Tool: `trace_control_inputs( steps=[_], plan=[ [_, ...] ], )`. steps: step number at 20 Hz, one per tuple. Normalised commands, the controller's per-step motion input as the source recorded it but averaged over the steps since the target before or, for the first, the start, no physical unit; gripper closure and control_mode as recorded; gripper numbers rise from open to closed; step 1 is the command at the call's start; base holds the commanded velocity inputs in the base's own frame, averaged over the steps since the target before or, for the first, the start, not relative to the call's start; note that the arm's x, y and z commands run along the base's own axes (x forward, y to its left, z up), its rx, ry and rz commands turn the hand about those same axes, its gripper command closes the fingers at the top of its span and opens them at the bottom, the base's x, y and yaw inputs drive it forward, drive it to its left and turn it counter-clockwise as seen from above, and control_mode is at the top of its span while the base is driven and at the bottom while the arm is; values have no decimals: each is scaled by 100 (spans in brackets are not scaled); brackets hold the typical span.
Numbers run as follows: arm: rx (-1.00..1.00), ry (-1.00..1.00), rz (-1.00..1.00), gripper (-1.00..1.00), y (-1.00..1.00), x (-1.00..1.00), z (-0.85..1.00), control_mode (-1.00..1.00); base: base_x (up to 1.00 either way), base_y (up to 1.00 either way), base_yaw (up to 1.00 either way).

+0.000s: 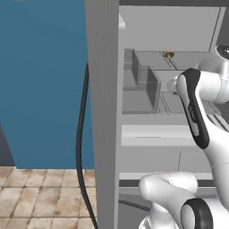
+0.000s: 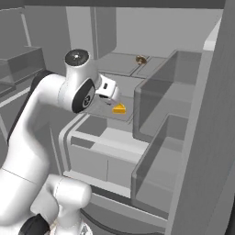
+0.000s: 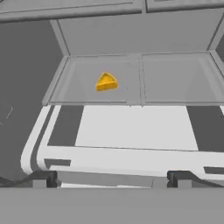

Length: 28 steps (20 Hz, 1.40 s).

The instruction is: Take the cheese, chicken drumstick, and mushroom from the fridge and place them on the plate on the dining counter to create an appetizer plate.

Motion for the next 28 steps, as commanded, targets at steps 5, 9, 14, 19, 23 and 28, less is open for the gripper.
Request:
trace_control_inputs(
  steps=[5,9,14,19,23,28],
  plan=[
    [-12,-3,0,-100,-7,11,37,-100,0,0,0],
    [-10,-8,0,-100,-11,8,53,-100,0,0,0],
    [-2,-2,-2,-100,-25,0,40,-100,0,0,0],
    [8,-9,-3,-100,-39,3,8,-100,0,0,0],
    [11,-9,0,-100,-11,35,0,-100,0,0,0],
    [10,-5,0,-100,0,54,0,-100,0,0,0]
  ],
)
